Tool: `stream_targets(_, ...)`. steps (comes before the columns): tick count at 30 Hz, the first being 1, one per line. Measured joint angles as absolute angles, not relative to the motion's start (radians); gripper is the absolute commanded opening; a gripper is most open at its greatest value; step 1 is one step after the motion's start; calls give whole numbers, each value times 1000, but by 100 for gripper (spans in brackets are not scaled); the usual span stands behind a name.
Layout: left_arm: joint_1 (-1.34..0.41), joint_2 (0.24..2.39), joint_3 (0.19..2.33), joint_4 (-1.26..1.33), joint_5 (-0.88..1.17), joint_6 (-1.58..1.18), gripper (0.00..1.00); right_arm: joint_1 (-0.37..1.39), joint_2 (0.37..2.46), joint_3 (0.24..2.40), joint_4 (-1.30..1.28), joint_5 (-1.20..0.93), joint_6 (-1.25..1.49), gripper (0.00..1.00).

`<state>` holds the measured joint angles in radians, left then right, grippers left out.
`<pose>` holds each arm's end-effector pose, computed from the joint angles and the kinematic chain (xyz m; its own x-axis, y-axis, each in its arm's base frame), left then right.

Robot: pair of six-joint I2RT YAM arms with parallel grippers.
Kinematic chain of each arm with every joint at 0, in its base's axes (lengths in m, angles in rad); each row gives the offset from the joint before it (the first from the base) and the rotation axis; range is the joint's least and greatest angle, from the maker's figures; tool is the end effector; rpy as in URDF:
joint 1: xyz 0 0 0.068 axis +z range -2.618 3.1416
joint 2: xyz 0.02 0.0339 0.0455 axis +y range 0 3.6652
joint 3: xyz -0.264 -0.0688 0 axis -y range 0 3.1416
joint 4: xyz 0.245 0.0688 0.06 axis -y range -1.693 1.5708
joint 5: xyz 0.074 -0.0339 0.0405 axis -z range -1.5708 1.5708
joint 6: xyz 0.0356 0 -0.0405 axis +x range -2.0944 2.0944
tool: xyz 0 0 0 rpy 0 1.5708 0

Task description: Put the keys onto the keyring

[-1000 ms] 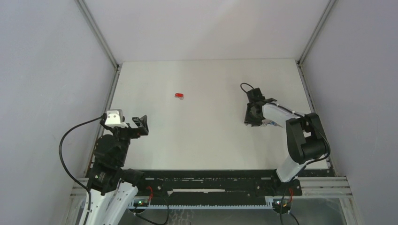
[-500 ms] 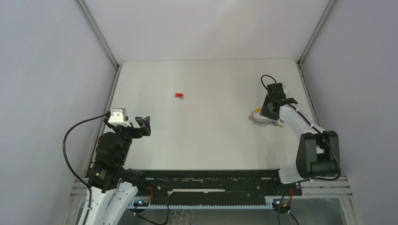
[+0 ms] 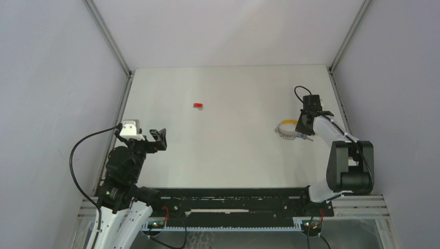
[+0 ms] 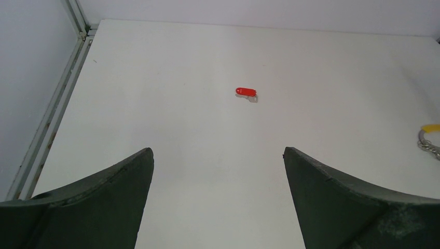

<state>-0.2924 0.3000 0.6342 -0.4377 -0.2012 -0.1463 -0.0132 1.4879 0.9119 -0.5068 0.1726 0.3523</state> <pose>0.0862 -0.0185 0.3173 -0.1113 -0.1157 -0.9870 0.0767 0.9892 -0.1246 0.2873 -0.0099 0.1971 -0.7967 0.3505 -0.4924 0.3925 0.9195 0.0194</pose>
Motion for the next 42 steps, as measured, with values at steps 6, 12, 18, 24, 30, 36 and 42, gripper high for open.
stream_targets(6,-292,300,634,-438,-201,-146,100,-25,1548,912,-489,160,340,31)
stream_targets(12,-292,300,634,-438,-198,-146,100,-23,1590,912,-478,150,327,33)
stream_targets(18,-292,300,634,-440,-198,-146,100,-17,1607,912,-472,148,319,30)
stream_targets(24,-292,300,634,-443,-198,-146,100,-10,1619,912,-465,161,311,28)
stream_targets(30,-292,300,634,-445,-197,-146,100,-5,1618,912,-458,182,305,24)
stream_targets(36,-292,300,634,-445,-197,-146,100,4,1617,912,-451,202,295,22)
stream_targets(42,-292,300,634,-445,-197,-146,100,29,1617,912,-451,228,283,25)
